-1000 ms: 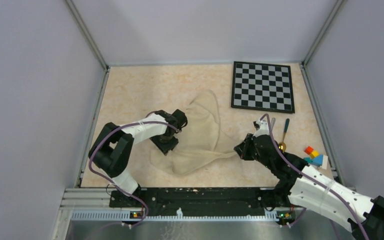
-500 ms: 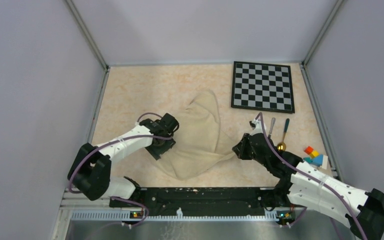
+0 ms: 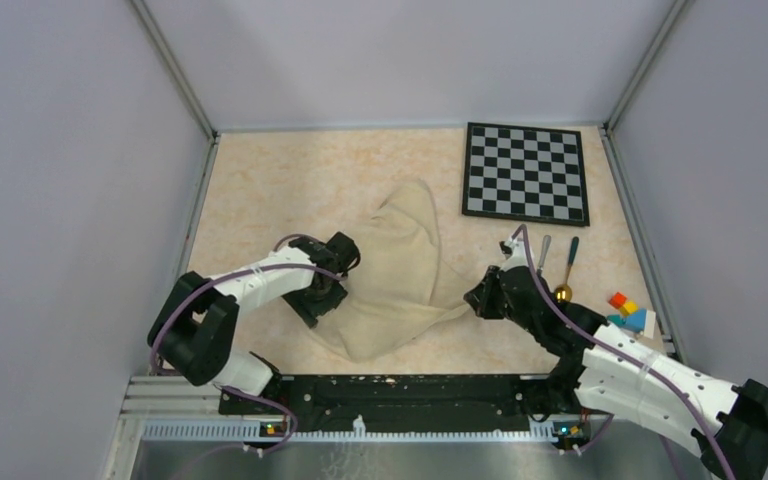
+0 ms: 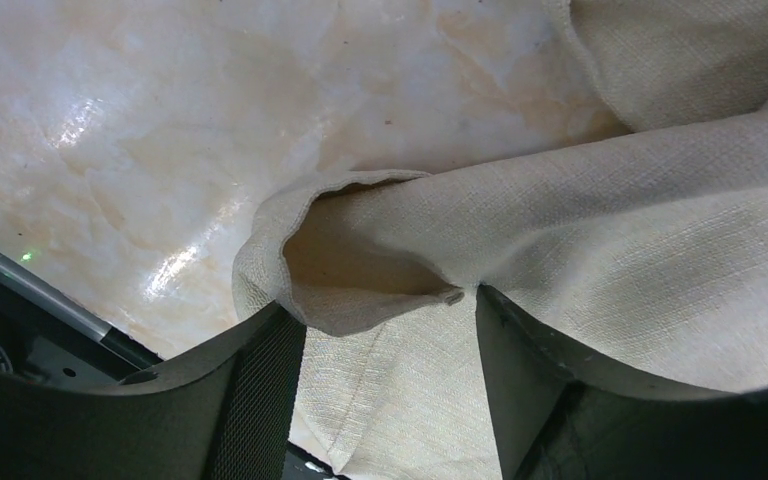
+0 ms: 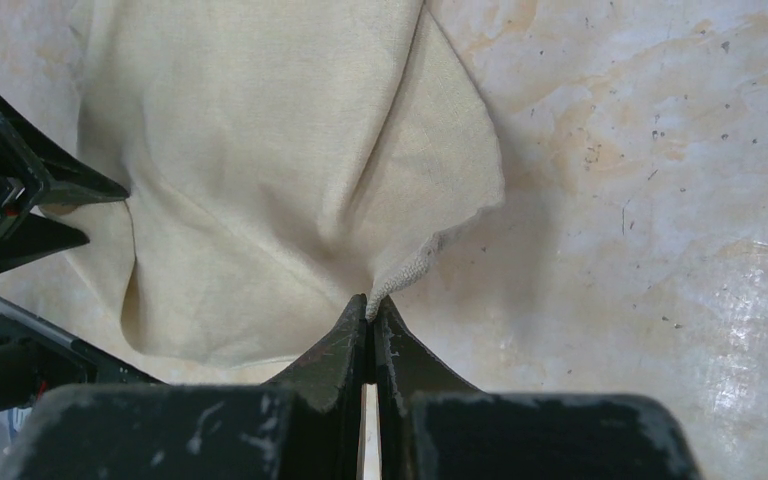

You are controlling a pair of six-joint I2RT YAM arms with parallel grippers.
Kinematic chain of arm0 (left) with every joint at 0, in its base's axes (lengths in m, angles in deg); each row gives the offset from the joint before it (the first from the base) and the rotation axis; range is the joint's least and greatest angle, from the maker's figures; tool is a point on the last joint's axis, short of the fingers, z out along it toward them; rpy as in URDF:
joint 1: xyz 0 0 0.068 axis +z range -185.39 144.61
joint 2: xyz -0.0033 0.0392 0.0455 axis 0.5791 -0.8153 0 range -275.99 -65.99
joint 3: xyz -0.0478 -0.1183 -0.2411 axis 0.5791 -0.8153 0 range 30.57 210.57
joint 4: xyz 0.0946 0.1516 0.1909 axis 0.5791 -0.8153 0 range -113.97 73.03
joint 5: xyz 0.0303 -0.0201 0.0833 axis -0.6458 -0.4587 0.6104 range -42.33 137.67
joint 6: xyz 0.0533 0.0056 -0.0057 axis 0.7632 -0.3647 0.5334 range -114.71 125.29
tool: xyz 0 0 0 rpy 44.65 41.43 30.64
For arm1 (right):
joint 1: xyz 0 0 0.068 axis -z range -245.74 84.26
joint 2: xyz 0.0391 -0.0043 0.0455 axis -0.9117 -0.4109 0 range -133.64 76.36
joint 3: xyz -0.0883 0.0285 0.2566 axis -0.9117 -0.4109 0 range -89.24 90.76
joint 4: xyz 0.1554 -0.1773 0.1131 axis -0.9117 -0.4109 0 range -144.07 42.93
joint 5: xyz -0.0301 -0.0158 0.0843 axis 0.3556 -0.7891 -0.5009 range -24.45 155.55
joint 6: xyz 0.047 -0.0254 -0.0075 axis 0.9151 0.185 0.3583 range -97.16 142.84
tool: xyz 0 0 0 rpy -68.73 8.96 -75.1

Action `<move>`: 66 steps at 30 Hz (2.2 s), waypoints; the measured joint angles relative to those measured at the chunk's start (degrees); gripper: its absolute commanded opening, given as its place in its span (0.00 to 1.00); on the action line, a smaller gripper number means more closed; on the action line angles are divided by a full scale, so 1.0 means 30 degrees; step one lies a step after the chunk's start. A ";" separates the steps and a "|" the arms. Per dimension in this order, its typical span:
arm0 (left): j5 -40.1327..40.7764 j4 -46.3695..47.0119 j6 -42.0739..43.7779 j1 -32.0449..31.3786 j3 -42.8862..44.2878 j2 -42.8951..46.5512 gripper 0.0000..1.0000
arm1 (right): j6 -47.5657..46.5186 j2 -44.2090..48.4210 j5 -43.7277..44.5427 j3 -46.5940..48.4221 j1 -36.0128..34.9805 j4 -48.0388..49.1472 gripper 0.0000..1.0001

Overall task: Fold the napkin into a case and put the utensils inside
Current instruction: Pick up the crumpled napkin from the center of the board, then flatten out the crumpled napkin at the center of the board.

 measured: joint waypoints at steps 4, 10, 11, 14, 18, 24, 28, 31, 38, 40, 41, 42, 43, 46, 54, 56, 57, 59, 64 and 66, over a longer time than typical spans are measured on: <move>-0.0022 0.0029 -0.0022 0.0000 -0.0204 -0.0087 0.50 | 0.0000 0.0029 0.0000 0.0000 0.0007 0.0000 0.00; 0.0146 0.0401 0.0423 0.0000 -0.0969 0.0525 0.01 | 0.0000 0.0051 0.0000 0.0007 0.0022 0.0000 0.00; 0.0219 0.0430 0.0641 0.0000 -0.1064 0.0889 0.00 | -0.0007 0.0051 0.0000 0.0015 0.0029 -0.0007 0.00; 0.0794 0.0401 0.1392 0.0000 -0.0991 0.2637 0.00 | -0.0372 -0.0058 0.0124 0.0546 0.0029 -0.0437 0.00; 0.1639 -0.0080 0.3679 0.0000 0.1311 0.5858 0.00 | -0.1851 -0.0546 0.0517 0.3155 0.0036 -0.1530 0.00; 0.1209 0.4568 1.0397 0.0015 0.6033 1.2990 0.00 | -0.5712 -0.0685 -0.0175 0.9267 0.0066 -0.1596 0.00; -0.0714 0.9479 1.4549 0.0015 0.7512 1.7405 0.00 | -0.7715 -0.0452 -0.2790 1.2852 0.0073 -0.0306 0.00; -0.2076 1.2101 1.6757 0.0015 0.9420 1.8404 0.00 | -0.8342 -0.0299 -0.4976 1.4761 0.0073 0.1217 0.00; -0.2310 1.4615 1.9190 0.0015 1.0936 1.8061 0.00 | -0.8357 -0.0481 -0.4685 1.6976 0.0073 0.4240 0.00; -0.0801 1.4943 1.9343 0.0015 1.0528 1.7515 0.00 | -0.8306 -0.1129 -0.2973 1.7027 0.0073 0.4524 0.00; 0.0291 1.4914 1.9380 0.0015 1.0302 1.6961 0.00 | -0.8349 -0.1712 -0.1909 1.7048 0.0080 0.4714 0.00; 0.1413 1.4688 1.9329 0.0015 1.0207 1.6225 0.00 | -0.8480 -0.2506 -0.0903 1.7056 0.0095 0.4947 0.00; 0.3002 1.4207 1.9139 0.0015 1.0287 1.5103 0.00 | -0.8612 -0.3366 -0.0233 1.7056 0.0189 0.5180 0.00; 0.7198 1.3274 1.8673 0.0342 1.0528 1.0601 0.00 | -0.8830 -0.7235 0.0758 1.7180 0.1450 0.6113 0.00; 0.4838 1.3748 1.5606 0.9216 0.6521 -0.1166 0.33 | -0.8437 -2.1179 -0.0277 2.0582 0.6025 0.6674 0.35; 0.3599 1.3092 1.5212 1.0659 0.7140 -0.3956 0.68 | -0.8517 -2.5041 -0.0787 2.4196 0.6550 0.4976 0.58; 0.2841 1.2298 1.5161 1.1140 0.7970 -0.5195 0.84 | -0.8641 -2.7146 -0.0991 2.6724 0.6732 0.3774 0.69; 0.1676 1.1409 1.5475 1.1723 0.9530 -0.6717 0.98 | -0.9027 -3.0104 -0.1093 3.0745 0.6936 0.1523 0.74; -0.0736 1.0783 1.6269 1.1759 1.0302 -0.4954 0.99 | -0.9683 -2.9937 -0.1122 3.1190 0.6798 -0.1712 0.78; -0.2142 1.1001 1.6626 1.1701 0.9581 -0.2849 0.99 | -0.9799 -2.7933 -0.1435 2.8618 0.6550 -0.1705 0.78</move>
